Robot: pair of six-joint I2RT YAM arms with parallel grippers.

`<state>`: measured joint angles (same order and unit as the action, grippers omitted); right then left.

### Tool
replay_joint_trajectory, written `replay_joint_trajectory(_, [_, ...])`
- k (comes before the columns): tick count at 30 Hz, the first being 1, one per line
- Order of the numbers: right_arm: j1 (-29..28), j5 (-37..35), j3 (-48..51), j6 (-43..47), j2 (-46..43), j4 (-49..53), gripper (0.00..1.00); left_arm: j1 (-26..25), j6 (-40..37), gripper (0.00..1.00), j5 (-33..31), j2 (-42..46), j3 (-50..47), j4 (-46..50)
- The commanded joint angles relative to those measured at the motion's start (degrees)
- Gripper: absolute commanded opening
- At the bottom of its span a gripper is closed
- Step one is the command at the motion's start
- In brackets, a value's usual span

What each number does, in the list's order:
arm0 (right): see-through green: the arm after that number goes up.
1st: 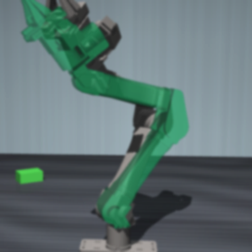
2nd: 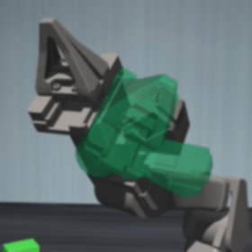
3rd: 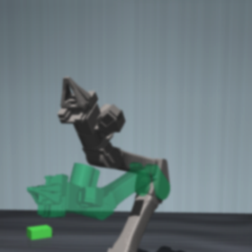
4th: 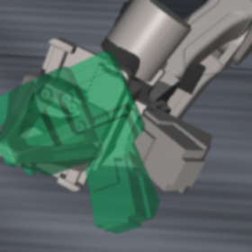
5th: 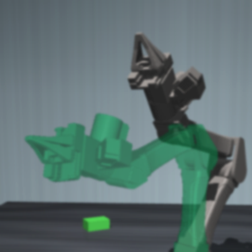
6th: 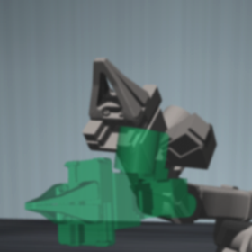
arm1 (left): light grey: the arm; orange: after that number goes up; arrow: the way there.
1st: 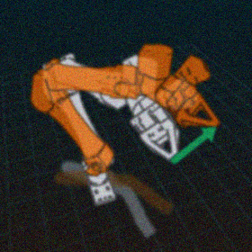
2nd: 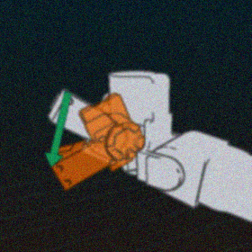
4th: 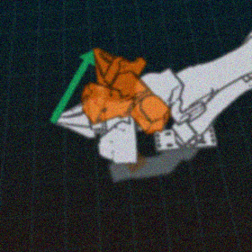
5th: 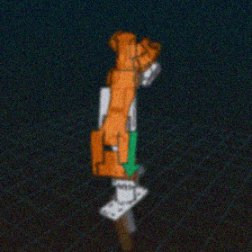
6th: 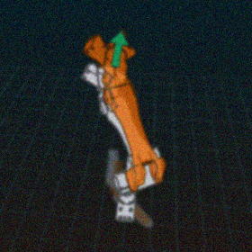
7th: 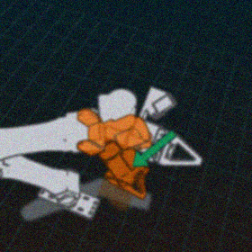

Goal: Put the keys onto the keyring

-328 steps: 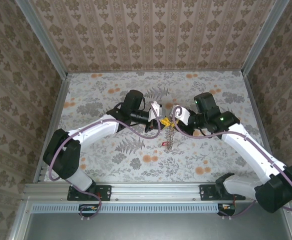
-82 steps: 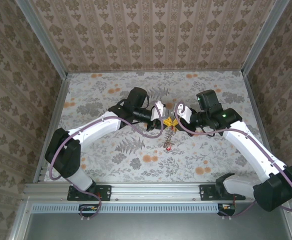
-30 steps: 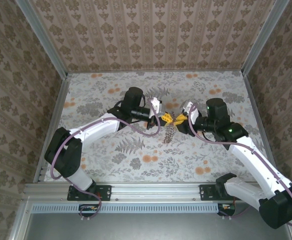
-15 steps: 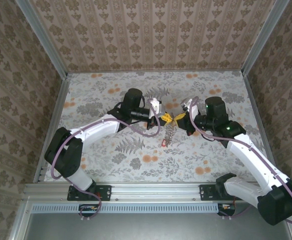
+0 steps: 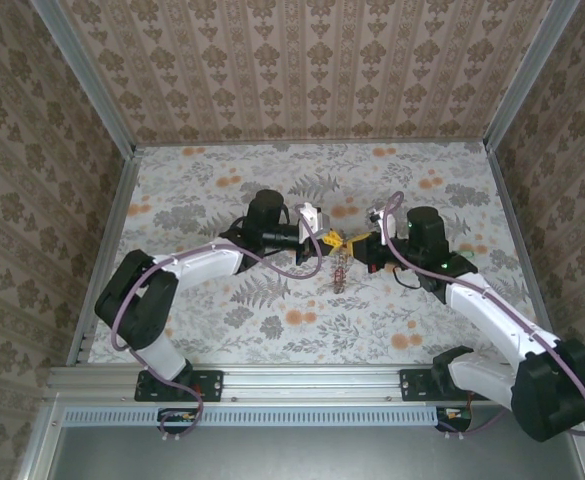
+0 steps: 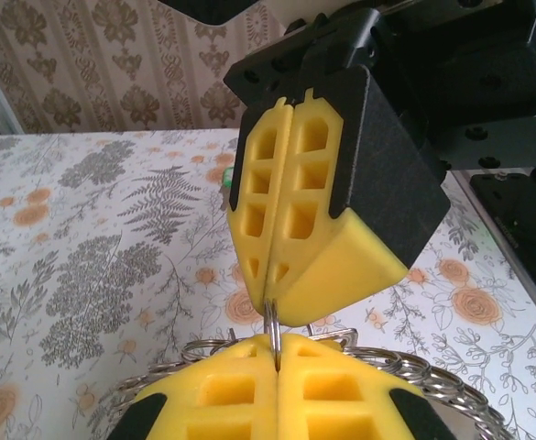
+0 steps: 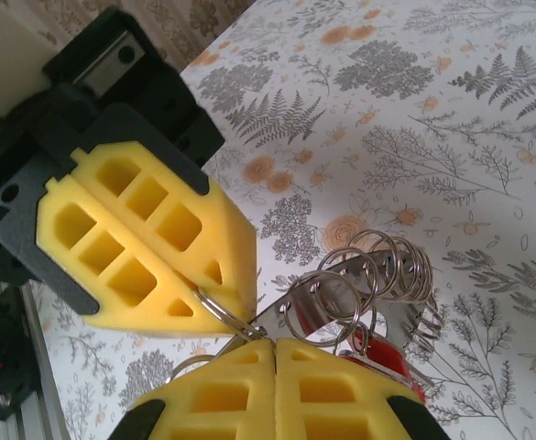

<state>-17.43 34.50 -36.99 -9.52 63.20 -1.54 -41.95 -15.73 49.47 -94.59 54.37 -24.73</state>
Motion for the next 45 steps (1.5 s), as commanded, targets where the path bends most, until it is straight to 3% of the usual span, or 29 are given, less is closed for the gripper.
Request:
replay_joint_trajectory(1, [0.47, -0.75, 1.85, -7.11, 2.45, -7.69, 0.0, -0.74, 3.93, 0.0, 3.08, -0.32, -0.6, -9.69])
replay_joint_trajectory(10, [0.49, -2.58, 2.82, -8.63, 3.27, -6.11, 0.0, -0.76, 4.95, 0.0, 3.15, -0.69, -0.97, -11.79])
replay_joint_trajectory(25, [2.63, 3.8, 3.27, -16.93, 4.14, -10.91, 0.0, -0.62, 8.16, 0.0, 3.93, -0.61, -2.23, -16.59])
replay_joint_trajectory(37, [3.63, 5.37, 0.76, -14.28, -2.15, -5.99, 0.0, -0.39, -0.74, 0.0, 1.16, 1.16, 0.46, -1.83])
replay_joint_trajectory(45, [3.54, 6.42, -1.64, -10.5, -2.19, -0.54, 0.0, -0.47, -1.5, 0.0, 0.64, 1.42, 1.35, -0.25])
